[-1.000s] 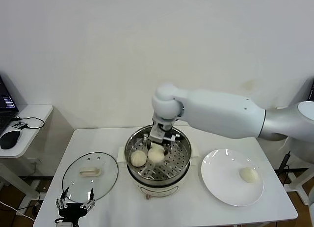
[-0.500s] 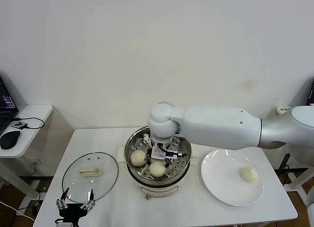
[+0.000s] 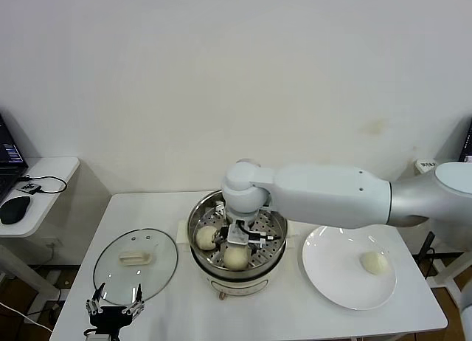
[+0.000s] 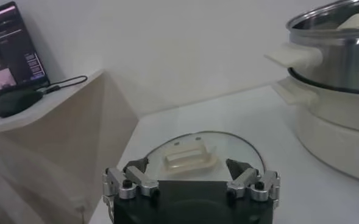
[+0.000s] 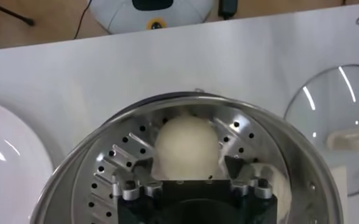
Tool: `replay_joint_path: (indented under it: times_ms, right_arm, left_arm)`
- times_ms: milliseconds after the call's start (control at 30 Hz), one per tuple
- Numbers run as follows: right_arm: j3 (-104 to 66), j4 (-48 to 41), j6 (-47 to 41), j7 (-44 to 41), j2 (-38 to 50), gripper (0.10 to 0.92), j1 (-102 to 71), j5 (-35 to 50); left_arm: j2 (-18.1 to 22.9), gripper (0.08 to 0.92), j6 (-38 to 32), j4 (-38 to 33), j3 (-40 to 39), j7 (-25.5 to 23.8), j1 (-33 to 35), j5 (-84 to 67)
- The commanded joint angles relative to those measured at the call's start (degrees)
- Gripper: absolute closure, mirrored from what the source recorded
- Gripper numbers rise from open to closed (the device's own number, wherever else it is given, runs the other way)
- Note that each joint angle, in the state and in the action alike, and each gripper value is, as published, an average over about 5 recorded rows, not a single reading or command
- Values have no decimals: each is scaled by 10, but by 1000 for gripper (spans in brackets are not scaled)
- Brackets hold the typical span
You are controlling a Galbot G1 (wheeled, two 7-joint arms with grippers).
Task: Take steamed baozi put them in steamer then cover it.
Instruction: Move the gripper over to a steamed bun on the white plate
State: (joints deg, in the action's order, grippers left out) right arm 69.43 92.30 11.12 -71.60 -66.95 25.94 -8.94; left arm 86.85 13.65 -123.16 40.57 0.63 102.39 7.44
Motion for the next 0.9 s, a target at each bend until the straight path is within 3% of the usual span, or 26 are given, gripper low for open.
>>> replay_joint_path:
  times_ms: [33,233,367,467,633,900]
  right_arm:
    - [-32,3,-17,3,17,203,6,15]
    - [-90,8,-86,-9,103,203,67,141]
    - [-113,14,-222,7,185,203,91,259]
    - [-142,19,-332,23,247,203,82,302]
    - [-178,29,-404,13,353,203,35,271]
    - [-279,29,-375,-14,450,203,-131,169]
  left_arm:
    - [0,177,0,-1,-1,-1,0,1]
    - [-5,177,1,-5,-5,-6,2,3]
    - [-10,177,1,-8,-9,-8,3,2]
    - [-16,177,2,-9,-11,-9,3,1]
    - [-22,177,2,-14,-17,-10,1,-3]
    - [-26,177,4,-12,-24,-13,-3,-11]
